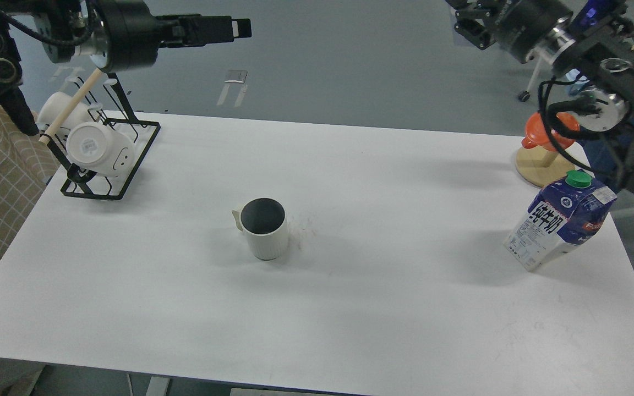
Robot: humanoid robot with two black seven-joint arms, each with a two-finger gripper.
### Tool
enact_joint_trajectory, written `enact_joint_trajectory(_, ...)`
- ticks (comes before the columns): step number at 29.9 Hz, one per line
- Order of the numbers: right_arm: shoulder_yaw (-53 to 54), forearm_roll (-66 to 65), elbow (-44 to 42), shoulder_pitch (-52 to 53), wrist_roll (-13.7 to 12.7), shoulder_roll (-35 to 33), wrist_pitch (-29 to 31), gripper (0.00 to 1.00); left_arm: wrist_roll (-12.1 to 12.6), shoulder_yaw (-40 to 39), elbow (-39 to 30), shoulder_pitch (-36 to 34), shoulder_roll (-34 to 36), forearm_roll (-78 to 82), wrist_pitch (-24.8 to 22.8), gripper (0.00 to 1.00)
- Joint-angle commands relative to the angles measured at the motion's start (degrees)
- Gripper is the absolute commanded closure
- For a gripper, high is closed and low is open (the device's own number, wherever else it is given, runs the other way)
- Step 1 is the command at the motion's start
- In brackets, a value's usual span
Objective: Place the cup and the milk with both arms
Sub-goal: 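Release the mug and raise the left arm away, then reach the right gripper to the milk carton with green cap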
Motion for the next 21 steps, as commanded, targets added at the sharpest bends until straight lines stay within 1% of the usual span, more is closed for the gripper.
enact_joint_trajectory(1,-3.2,-1.0,8.7,1.6,0.0,-10.3,0.0,0.00,0.0,-0.4,1.4,0.8,-0.1,-8.0,0.0,0.06)
enact_joint_trajectory(3,-3.7,-5.6,16.3,1.7,0.0,-18.1,0.0,0.00,0.1,-0.4,1.7,2.0,-0.7,-17.5,0.0,0.06)
enact_joint_trajectory(5,-3.8,-8.8,20.4,1.4,0.0,-22.6,0.0,0.00,0.1,-0.4,1.7,2.7,-0.9,-22.7,0.0,0.06)
enact_joint_trajectory(6,-3.7,-12.5,24.5,0.8,0.0,-27.4,-0.1,0.00,0.1,-0.4,1.7,3.2,-1.6,-27.2,1.4,0.06)
enact_joint_trajectory(7,-3.7,-14.4,26.6,0.7,0.0,-29.8,-0.1,0.00,0.1,-0.4,1.8,3.2,-1.9,-29.2,2.8,0.06)
enact_joint_trajectory(9,-3.6,-21.7,34.2,-0.6,0.1,-39.1,-1.2,0.00,0.1,-0.5,2.1,3.8,-3.3,-34.4,7.2,0.06)
enact_joint_trajectory(10,-3.7,-23.2,35.8,-0.8,0.1,-40.9,-1.9,0.00,0.0,-0.6,2.3,4.4,-3.6,-35.0,8.0,0.06)
enact_joint_trajectory(11,-3.7,-26.2,39.0,-1.5,0.1,-44.4,-3.6,0.00,0.0,-1.1,2.9,5.3,-4.5,-35.8,9.1,0.06)
enact_joint_trajectory(13,-3.8,-29.4,42.0,-2.3,0.2,-48.2,-5.3,0.00,0.0,-3.1,3.8,6.4,-5.8,-36.4,9.5,0.06)
enact_joint_trajectory(14,-4.0,-33.1,44.4,-3.1,0.9,-51.7,-7.2,0.00,0.0,-5.6,5.2,8.0,-7.2,-36.7,9.6,0.06)
enact_joint_trajectory(15,-4.2,-35.3,45.4,-3.5,1.1,-53.3,-8.3,0.00,0.0,-7.0,6.0,8.9,-7.9,-36.7,9.6,0.06)
enact_joint_trajectory(16,-5.1,-39.9,47.1,-4.7,1.1,-56.2,-11.1,0.00,0.1,-9.6,7.2,10.8,-9.5,-36.6,9.5,0.06)
enact_joint_trajectory(17,-6.3,-44.4,48.5,-6.5,1.1,-59.1,-15.2,0.00,0.5,-11.8,7.4,12.3,-10.8,-36.5,9.5,0.06)
enact_joint_trajectory(19,-8.1,-48.7,49.3,-8.6,1.1,-61.6,-20.7,0.00,1.1,-13.1,7.4,13.4,-11.5,-36.5,9.4,0.06)
enact_joint_trajectory(20,-10.9,-52.2,49.6,-10.6,1.1,-63.4,-26.7,0.00,1.5,-13.6,7.4,14.0,-12.0,-36.5,9.3,0.06)
enact_joint_trajectory(21,-12.6,-53.6,49.6,-11.5,1.1,-64.1,-29.7,0.00,1.6,-13.6,7.4,14.0,-12.3,-36.5,9.3,0.06)
